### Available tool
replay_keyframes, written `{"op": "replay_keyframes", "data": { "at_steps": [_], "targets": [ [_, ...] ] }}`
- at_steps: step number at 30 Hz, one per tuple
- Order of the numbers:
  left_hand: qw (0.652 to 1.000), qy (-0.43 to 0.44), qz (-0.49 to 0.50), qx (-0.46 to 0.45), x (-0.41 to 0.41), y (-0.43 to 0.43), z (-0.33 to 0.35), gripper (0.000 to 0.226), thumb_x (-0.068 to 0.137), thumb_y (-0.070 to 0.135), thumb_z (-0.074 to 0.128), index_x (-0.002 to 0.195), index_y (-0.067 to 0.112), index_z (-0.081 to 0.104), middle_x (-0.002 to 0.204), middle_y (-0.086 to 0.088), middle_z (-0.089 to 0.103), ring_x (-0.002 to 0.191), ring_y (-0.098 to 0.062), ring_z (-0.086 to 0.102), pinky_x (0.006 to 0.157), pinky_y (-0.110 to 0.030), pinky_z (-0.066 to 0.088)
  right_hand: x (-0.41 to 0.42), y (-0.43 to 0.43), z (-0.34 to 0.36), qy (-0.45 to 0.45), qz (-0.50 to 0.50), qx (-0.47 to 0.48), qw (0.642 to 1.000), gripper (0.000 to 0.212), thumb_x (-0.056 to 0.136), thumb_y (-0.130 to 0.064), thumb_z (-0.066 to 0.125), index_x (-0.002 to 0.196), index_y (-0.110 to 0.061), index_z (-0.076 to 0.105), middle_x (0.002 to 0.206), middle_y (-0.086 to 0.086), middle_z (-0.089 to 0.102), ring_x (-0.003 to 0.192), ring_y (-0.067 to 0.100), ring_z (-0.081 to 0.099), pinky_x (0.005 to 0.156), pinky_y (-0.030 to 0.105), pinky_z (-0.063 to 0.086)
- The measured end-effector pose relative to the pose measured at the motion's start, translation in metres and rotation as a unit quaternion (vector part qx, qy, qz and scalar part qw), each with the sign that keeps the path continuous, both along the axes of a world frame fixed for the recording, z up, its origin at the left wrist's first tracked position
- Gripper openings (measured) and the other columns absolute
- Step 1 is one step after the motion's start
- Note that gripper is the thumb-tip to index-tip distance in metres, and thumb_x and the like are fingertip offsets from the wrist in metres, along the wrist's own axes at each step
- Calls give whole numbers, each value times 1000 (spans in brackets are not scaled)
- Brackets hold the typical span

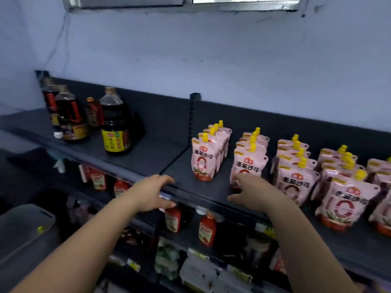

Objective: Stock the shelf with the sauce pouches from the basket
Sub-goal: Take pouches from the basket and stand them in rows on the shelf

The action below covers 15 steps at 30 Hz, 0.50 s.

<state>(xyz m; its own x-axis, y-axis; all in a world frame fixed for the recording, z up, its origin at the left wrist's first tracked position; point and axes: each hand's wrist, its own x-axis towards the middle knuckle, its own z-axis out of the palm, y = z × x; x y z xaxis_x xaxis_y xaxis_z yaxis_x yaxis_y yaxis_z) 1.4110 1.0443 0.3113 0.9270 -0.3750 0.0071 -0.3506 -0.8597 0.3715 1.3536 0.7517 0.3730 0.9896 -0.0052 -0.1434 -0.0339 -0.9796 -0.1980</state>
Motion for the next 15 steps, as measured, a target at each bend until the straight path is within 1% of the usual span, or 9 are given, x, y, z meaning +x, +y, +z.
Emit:
{"op": "replay_keyframes", "data": {
  "at_steps": [2,4,7,11,13,15],
  "targets": [
    [994,-28,52,93,-6,61,1,77,72,65,68,136,34,40,138,3,51,125,-23,50,96,-39,46,22,61,-11,-10,47,2,999,61,87,-45,66,139,-22,44,142,8,51,126,30,51,102,42,45],
    [984,-32,101,142,-16,123,-1,80,70,70,65,137,35,39,138,2,50,125,-27,49,96,-43,45,40,125,-23,-5,99,-2,995,63,86,-45,66,140,-21,43,139,9,50,123,31,52,102,44,45],
    [972,-19,168,163,-35,203,-10,82,69,71,63,139,36,37,138,1,49,124,-30,49,98,-47,45,61,212,-41,7,158,-8,987,57,87,-45,64,135,-21,44,132,8,51,118,32,52,100,47,45],
    [954,18,251,164,-64,291,-29,85,68,71,64,140,36,36,139,0,48,127,-30,48,100,-49,44,80,316,-66,41,249,-23,968,64,90,-44,62,144,-19,36,140,8,48,124,31,51,102,47,45],
    [943,34,287,167,-77,329,-42,79,72,70,63,138,35,38,138,1,49,126,-29,48,99,-49,44,89,363,-78,49,289,-24,956,66,91,-44,62,146,-21,34,140,8,47,125,33,50,102,49,44],
    [931,51,319,172,-83,362,-54,75,75,65,63,138,34,39,138,0,49,126,-29,48,98,-48,44,100,406,-90,50,328,-28,943,62,90,-43,63,142,-22,38,135,9,49,123,34,51,100,48,45]
  ]
}}
